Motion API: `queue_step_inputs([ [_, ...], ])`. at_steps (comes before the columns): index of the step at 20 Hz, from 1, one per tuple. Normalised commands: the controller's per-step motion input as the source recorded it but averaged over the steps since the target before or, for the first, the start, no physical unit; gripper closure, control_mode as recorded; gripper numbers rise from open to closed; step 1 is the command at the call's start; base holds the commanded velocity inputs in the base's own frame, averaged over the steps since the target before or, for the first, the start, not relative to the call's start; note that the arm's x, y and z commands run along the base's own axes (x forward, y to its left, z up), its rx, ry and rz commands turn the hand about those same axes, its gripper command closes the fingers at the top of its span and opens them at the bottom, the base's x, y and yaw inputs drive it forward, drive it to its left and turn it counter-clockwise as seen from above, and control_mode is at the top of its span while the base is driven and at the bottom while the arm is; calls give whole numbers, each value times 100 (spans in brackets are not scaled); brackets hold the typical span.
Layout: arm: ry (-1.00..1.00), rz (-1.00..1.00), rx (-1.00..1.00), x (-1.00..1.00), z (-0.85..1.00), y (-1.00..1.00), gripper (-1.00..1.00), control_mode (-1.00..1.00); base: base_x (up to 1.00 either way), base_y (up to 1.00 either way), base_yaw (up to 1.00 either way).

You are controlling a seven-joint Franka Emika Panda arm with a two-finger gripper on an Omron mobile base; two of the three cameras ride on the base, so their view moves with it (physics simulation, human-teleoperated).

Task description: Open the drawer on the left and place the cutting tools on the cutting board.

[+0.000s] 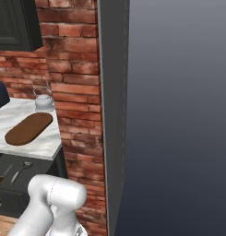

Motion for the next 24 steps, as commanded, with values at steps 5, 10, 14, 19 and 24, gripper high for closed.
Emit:
queue_step_inputs([
  [5,0,3,0,-74,0,0,100,-100,0,0,0],
  [10,0,0,0,-58,0,0,100,-100,0,0,0],
  [14,0,0,0,-19,0,0,100,-100,0,0,0],
  [19,0,0,0,-10,0,0,100,-100,0,0,0],
  [24,0,0,0,-9,0,0,-100,-100,0,0,0],
])
